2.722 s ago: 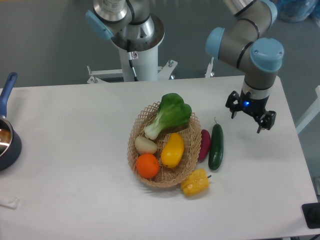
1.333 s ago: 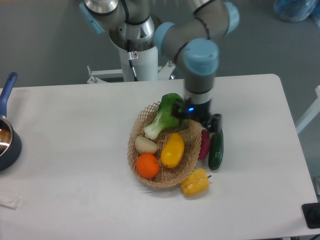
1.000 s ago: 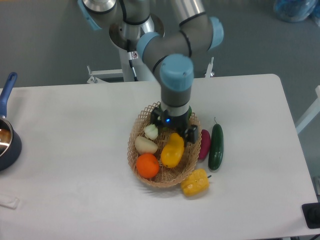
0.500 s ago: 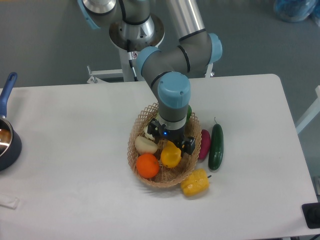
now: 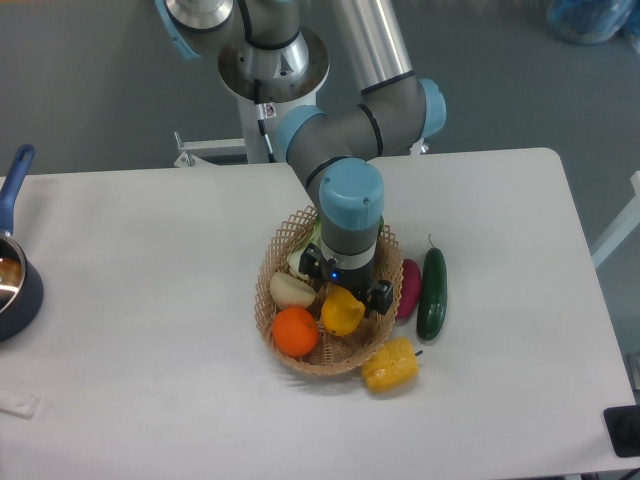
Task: Pick up the mango from the basket
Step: 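Lower the gripper onto the yellow mango and close on it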
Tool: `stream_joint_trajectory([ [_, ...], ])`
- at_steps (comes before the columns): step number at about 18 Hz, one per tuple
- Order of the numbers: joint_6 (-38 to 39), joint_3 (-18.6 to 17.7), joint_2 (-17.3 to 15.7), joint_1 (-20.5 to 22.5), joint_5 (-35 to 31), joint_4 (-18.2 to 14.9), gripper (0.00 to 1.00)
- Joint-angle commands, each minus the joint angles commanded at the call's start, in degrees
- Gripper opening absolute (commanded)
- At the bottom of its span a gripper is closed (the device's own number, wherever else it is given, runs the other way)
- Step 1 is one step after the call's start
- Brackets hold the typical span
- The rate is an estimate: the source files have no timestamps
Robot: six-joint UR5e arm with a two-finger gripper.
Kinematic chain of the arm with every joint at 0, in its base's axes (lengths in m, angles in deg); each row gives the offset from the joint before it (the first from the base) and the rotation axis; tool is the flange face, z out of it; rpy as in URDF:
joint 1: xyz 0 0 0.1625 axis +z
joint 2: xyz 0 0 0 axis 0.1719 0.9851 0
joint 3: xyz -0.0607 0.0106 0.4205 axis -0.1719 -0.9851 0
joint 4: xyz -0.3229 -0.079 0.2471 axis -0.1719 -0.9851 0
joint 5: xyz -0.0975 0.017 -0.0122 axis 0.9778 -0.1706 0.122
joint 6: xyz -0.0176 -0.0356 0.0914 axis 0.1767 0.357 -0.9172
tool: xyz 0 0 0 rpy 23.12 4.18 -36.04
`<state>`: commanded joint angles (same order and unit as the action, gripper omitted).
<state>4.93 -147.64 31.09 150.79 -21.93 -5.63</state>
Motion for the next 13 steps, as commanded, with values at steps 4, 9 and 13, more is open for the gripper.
stream_joint_trajectory([
  [4, 0.09, 0.44, 0.70, 0.00, -1.66, -0.09, 0.61],
  [9, 0.88, 0.53, 0.36, 0.17, -3.96, -0.17, 0.35],
  [13, 0.88, 0.35, -1.57, 1.23, -3.17, -0.52, 0.33],
])
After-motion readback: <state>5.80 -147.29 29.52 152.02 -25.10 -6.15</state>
